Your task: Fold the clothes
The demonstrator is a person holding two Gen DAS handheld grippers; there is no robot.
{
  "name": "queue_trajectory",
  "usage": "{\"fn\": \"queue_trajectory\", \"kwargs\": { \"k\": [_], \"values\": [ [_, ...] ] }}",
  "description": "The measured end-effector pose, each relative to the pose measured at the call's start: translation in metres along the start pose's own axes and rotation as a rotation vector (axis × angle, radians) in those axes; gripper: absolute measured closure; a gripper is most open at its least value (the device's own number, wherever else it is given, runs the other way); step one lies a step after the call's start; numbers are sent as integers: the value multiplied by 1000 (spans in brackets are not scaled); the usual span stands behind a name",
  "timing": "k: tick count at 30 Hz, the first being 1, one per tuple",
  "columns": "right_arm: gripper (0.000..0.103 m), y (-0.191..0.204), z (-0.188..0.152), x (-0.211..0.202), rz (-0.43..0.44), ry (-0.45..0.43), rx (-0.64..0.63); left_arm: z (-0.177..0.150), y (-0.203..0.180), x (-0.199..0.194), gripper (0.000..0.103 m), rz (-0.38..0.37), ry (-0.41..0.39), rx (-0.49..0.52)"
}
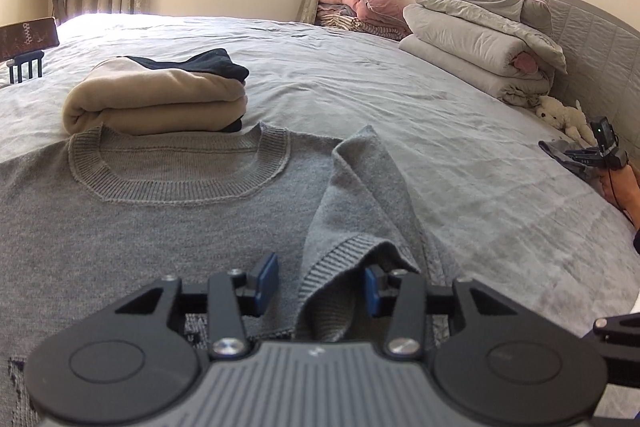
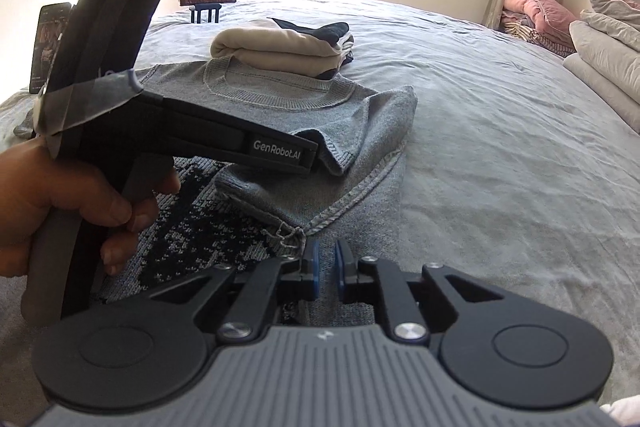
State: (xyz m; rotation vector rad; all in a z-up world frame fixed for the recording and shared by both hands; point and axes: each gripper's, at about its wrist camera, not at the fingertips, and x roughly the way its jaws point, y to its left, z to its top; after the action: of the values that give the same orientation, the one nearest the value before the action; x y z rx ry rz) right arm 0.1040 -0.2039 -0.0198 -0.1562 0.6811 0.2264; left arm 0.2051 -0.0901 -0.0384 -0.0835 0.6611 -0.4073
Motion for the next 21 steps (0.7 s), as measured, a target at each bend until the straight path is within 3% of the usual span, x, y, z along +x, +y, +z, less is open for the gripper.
{"fn": "queue_trajectory", "kwargs": {
  "k": [1, 3, 5, 9, 13, 16, 18, 19, 20, 21],
  "values": [
    [89, 0, 0, 0, 1, -2, 1, 1, 2, 1, 83, 1, -2, -15],
    [89, -1, 0, 0, 5, -1, 8, 2, 8, 0, 94, 0, -19, -66],
    [90, -2, 1, -1, 8, -3, 18, 0, 20, -3, 95, -12, -60, -166],
    [90, -1, 1, -2, 16, -1, 19, -6, 45, -1, 95, -35, -51, -373],
    [90, -1, 2, -5, 21, 7, 10, -8, 49, 0, 86, -75, -53, -398],
    [90, -2, 2, -7, 28, 21, -2, -7, 50, 2, 87, -82, -49, -419],
    [90, -2, 1, -6, 28, 38, -14, -6, 49, 3, 89, -86, -48, -414],
    [90, -3, 2, -5, 25, 49, -9, -6, 48, 3, 99, -88, -50, -408],
    [102, -4, 2, -3, 23, 60, -4, -6, 48, 3, 99, -82, -53, -399],
    [103, -5, 3, -3, 23, 68, 7, -5, 48, 2, 99, -77, -62, -391]
  ]
}}
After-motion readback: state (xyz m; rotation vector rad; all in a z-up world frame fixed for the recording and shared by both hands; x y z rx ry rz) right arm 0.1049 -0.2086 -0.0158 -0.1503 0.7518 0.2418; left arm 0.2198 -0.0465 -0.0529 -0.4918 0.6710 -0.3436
